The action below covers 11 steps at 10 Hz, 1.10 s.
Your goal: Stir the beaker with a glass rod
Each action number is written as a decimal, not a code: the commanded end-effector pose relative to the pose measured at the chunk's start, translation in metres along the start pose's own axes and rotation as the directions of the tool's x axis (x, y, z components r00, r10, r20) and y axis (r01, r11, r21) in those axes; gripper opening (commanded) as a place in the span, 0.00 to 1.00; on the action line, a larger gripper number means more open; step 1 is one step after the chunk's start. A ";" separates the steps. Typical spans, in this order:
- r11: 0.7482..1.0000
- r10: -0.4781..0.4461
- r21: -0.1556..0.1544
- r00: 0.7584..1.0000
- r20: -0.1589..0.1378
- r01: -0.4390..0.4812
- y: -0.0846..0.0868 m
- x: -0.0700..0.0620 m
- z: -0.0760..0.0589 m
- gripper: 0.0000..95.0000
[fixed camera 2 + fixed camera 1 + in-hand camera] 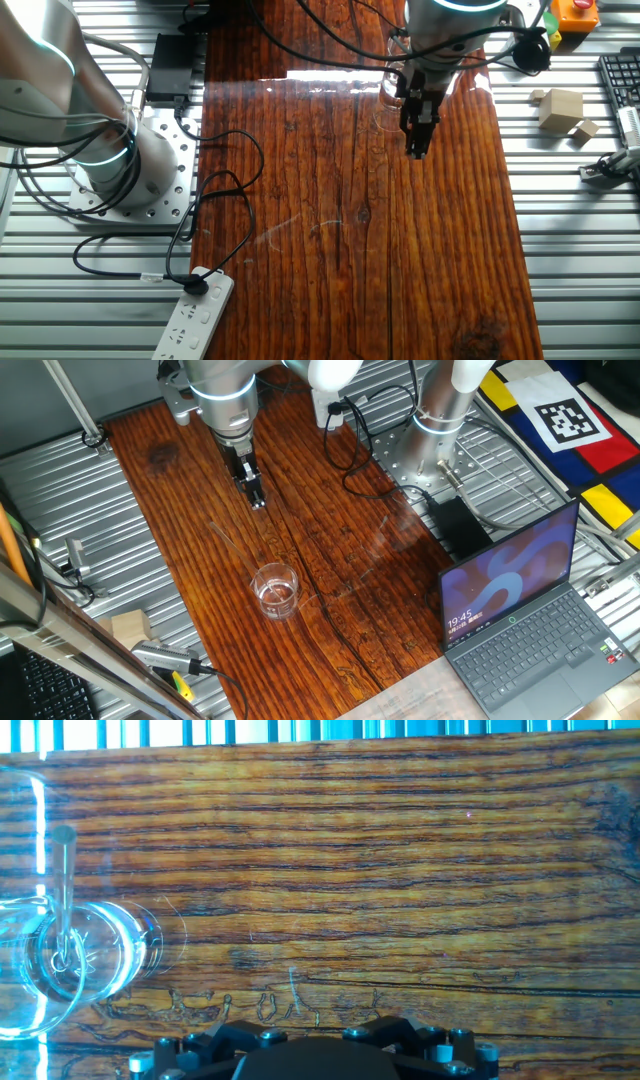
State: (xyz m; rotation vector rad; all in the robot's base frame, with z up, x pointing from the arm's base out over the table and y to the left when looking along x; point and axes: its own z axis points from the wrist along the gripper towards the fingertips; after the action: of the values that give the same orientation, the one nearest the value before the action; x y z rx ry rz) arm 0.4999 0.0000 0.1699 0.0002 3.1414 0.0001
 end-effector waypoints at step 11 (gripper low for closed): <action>0.991 -0.098 -0.090 0.995 0.008 0.098 0.000 0.000 0.000 0.00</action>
State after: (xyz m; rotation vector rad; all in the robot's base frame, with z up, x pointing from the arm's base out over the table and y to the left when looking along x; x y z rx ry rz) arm 0.4997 -0.0001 0.1703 -0.1557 3.1298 0.1418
